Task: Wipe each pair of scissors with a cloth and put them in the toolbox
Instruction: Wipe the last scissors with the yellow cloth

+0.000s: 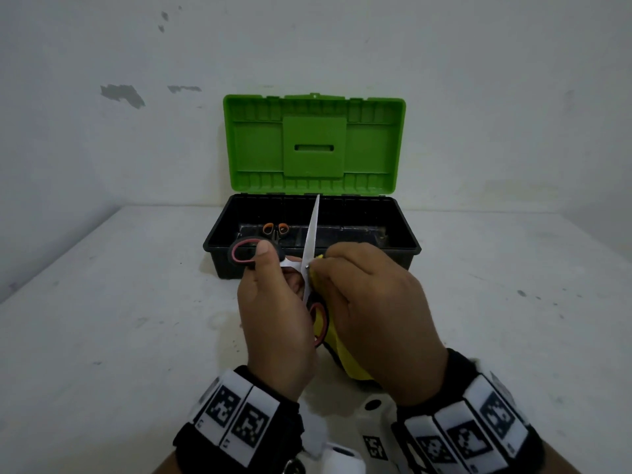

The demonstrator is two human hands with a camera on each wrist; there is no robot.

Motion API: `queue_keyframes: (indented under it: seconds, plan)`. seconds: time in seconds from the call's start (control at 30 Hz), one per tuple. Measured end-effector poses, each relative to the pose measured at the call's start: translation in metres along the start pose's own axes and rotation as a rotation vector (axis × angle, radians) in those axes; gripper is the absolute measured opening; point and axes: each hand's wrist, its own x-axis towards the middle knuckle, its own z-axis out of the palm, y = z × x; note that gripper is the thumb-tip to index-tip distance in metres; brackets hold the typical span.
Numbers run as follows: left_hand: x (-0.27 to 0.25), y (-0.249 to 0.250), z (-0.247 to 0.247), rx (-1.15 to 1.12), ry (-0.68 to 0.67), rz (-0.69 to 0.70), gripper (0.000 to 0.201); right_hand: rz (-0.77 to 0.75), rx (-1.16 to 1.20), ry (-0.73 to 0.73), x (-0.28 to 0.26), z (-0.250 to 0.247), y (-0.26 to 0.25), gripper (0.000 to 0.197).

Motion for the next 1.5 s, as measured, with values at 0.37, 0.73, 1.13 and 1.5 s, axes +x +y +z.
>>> queue_keyframes:
  seconds: [0.37, 0.73, 1.13, 1.5]
  plan:
    - [0.0, 0.006, -0.003, -0.011, 0.092, -0.086, 0.048, 0.029, -0.049, -0.041, -0.012, 0.002, 0.016, 0.026]
    - [0.004, 0.015, -0.003, -0.023, 0.097, -0.056, 0.038, 0.097, -0.012, -0.003, -0.018, -0.002, 0.03, 0.013]
    - [0.0, 0.018, -0.002, -0.002, 0.106, -0.088, 0.036, 0.036, -0.029, 0.039, -0.019, -0.004, 0.027, 0.015]
    - [0.008, 0.024, -0.005, 0.035, 0.104, -0.03, 0.036, 0.219, -0.007, -0.038, -0.017, -0.031, 0.065, 0.012]
